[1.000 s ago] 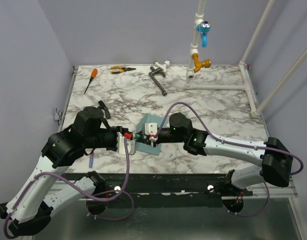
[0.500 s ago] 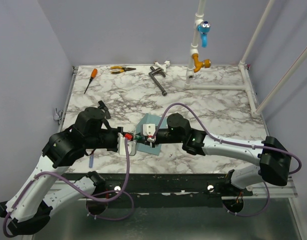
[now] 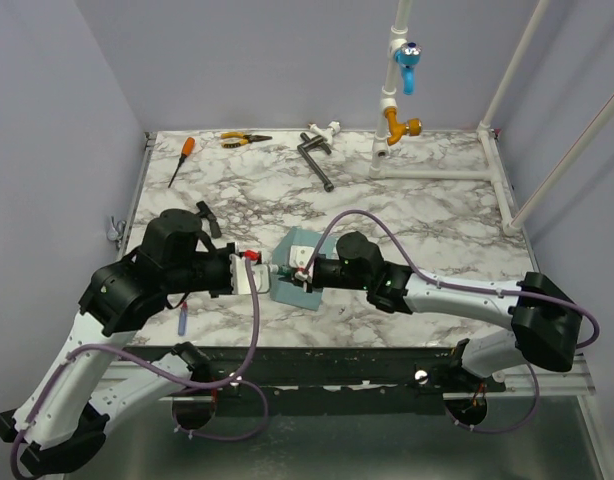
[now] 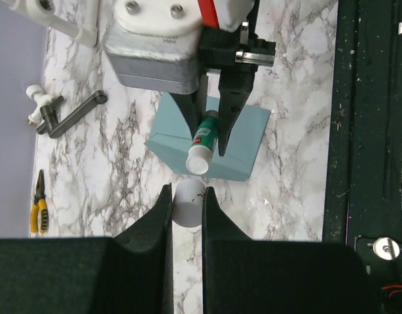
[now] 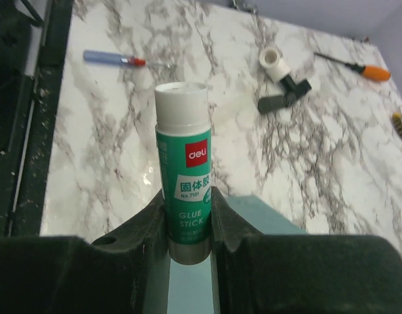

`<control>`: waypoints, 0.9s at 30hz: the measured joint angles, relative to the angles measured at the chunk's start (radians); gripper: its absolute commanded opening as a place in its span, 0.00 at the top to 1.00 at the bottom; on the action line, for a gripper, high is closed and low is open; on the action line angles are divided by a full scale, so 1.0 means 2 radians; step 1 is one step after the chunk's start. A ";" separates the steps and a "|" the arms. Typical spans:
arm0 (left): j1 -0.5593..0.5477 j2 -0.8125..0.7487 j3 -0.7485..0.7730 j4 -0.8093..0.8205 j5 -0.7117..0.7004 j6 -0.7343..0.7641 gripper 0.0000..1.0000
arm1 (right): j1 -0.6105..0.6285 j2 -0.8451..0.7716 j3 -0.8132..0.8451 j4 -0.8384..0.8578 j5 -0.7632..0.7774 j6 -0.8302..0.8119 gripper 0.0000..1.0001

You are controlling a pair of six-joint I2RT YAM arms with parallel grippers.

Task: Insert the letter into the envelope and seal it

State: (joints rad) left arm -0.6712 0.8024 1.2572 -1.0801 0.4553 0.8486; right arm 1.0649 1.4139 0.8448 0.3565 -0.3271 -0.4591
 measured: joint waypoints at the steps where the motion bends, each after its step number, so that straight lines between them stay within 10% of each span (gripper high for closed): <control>1: 0.004 0.000 0.006 -0.002 0.000 -0.004 1.00 | -0.003 0.002 -0.008 -0.001 0.006 0.003 0.99; 9: 0.033 -0.009 0.022 -0.020 -0.008 -0.025 1.00 | -0.016 0.018 -0.029 0.000 0.025 0.028 1.00; 27: 0.380 0.211 -0.090 0.102 -0.105 -0.097 1.00 | -0.054 -0.012 -0.047 0.020 0.040 0.108 0.99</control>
State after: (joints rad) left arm 0.0895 1.2251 1.0763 -0.8768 0.2455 0.6537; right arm 0.9573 1.3895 0.7502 0.3958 -0.2474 -0.2432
